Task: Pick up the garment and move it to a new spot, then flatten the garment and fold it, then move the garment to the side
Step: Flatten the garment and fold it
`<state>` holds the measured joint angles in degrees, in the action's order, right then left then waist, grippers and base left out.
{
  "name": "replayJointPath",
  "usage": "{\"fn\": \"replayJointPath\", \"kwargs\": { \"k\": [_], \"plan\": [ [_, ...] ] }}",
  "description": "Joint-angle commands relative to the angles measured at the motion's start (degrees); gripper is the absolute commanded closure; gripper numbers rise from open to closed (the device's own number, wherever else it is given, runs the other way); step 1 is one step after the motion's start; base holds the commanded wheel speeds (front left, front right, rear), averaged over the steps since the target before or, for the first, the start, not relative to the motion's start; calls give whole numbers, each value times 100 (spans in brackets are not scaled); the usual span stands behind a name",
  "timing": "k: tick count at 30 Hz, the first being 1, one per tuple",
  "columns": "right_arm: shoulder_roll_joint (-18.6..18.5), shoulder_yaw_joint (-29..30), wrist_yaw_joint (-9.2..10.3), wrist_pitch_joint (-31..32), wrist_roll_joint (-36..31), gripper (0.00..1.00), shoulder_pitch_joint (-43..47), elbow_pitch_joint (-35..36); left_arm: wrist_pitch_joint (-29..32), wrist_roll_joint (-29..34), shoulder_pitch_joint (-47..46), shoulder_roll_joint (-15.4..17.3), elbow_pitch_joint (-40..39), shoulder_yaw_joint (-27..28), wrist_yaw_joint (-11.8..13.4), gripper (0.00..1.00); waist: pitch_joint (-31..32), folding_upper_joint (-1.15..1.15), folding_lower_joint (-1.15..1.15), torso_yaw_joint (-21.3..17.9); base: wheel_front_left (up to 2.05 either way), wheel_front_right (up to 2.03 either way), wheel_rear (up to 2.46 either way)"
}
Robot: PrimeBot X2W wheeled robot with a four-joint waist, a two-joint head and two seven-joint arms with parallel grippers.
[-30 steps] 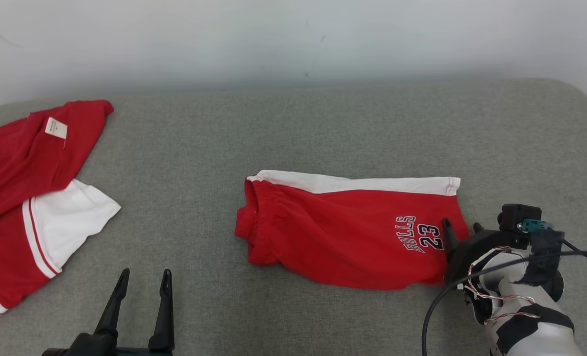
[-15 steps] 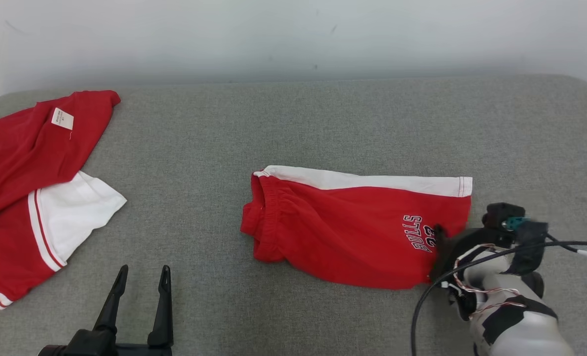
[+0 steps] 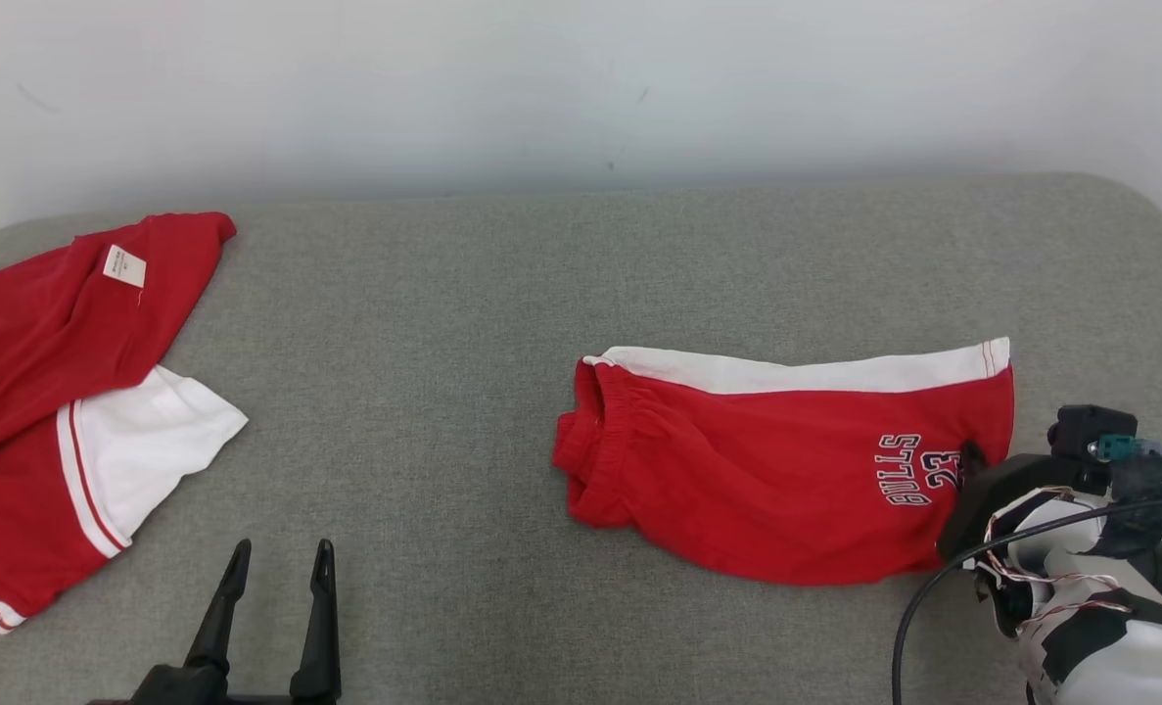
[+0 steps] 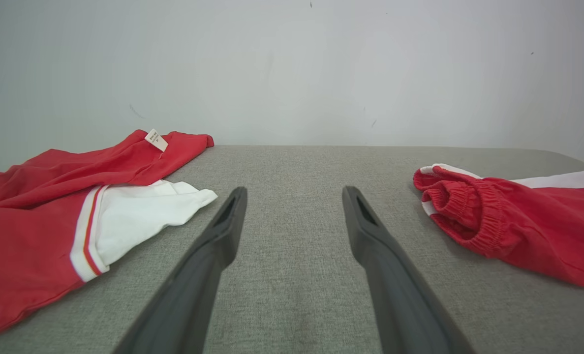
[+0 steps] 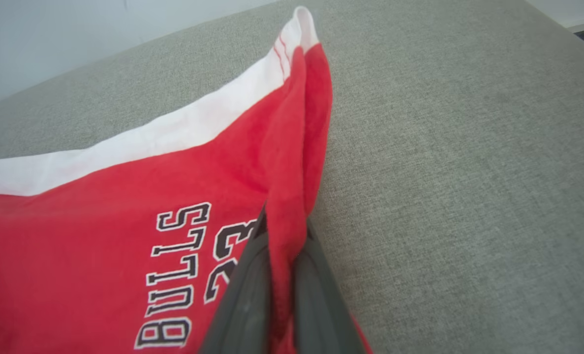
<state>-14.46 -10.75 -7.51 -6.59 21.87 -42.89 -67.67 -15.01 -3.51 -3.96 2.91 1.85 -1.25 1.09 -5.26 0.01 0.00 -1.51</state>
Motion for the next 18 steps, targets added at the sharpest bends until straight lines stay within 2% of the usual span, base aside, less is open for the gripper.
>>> {"fn": "replayJointPath", "kwargs": {
  "k": [1, 5, 10, 18],
  "plan": [
    [-45, -80, 4, 0, 120, 100, 45, 84, -23, -22, 75, 1, 5, -14, 22, 0, 38, -1, 0, -39, 0, 0, 0],
    [-76, -340, 4, 122, 561, 100, 112, 479, -23, -59, 143, 1, 16, -34, 43, 0, 90, -1, 0, -90, 0, 0, 0],
    [54, -819, 4, 371, 1278, 100, 215, 1209, -23, -97, 163, 1, 46, -85, 43, 0, 168, -1, 0, -128, 0, 0, 0],
    [135, -1531, 4, 720, 2283, 100, 343, 2397, -23, -178, 141, 0, 92, -243, 30, 0, 224, -1, 0, 22, 0, 0, 0]
  ]
}}
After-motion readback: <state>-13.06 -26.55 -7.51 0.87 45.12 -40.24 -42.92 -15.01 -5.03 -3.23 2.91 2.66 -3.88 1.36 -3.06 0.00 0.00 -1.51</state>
